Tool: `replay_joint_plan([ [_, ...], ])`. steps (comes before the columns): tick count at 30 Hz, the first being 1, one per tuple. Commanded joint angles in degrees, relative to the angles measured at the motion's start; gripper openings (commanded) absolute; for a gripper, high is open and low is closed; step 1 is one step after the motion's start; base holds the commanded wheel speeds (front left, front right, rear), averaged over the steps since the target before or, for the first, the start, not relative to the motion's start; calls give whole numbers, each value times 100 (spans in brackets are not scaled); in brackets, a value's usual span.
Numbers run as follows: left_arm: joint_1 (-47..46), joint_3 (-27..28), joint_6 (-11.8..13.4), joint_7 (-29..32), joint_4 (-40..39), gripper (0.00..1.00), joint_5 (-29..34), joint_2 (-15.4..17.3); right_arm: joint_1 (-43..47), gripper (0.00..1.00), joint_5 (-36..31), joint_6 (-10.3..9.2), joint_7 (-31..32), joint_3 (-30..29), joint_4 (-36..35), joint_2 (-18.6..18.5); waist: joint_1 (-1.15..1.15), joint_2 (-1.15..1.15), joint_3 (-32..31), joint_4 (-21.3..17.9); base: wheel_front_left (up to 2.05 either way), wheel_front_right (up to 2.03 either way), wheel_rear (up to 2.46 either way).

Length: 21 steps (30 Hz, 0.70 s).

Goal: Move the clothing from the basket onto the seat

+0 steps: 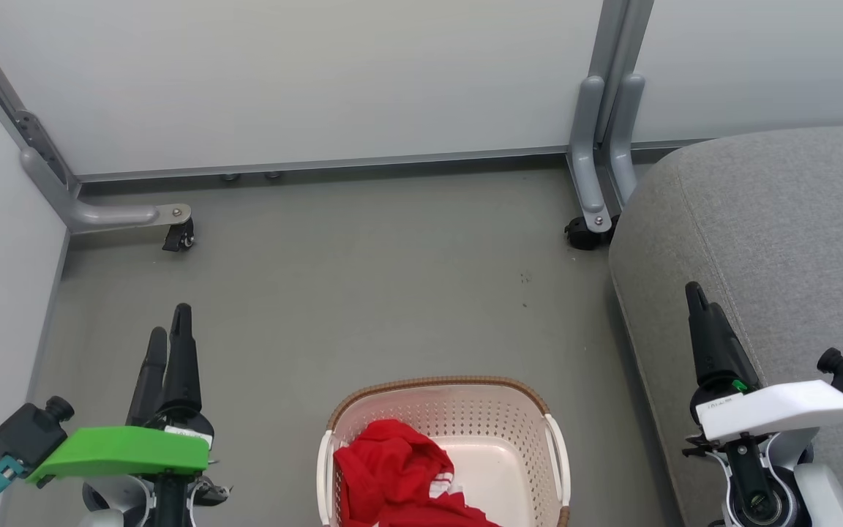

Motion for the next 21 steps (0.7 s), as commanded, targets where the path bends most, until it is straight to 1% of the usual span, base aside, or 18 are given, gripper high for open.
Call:
replay_joint_plan([
  [1,-7,-34,-3,-64,-90,100,234,80,10,100,-208,3,-61,40,-122,-36,0,0,-1,1,0,0,0],
  [4,22,-76,-3,-119,-67,100,495,96,32,100,-409,3,-114,74,-147,-18,0,0,-5,-1,0,0,0],
  [15,96,-204,-3,-322,-1,100,1455,97,154,100,-1538,3,-322,253,-111,-36,0,0,-13,13,0,0,0],
  [21,134,-266,-3,-425,19,100,1879,113,217,100,-1952,3,-418,345,-72,-26,0,0,-18,17,0,0,0],
])
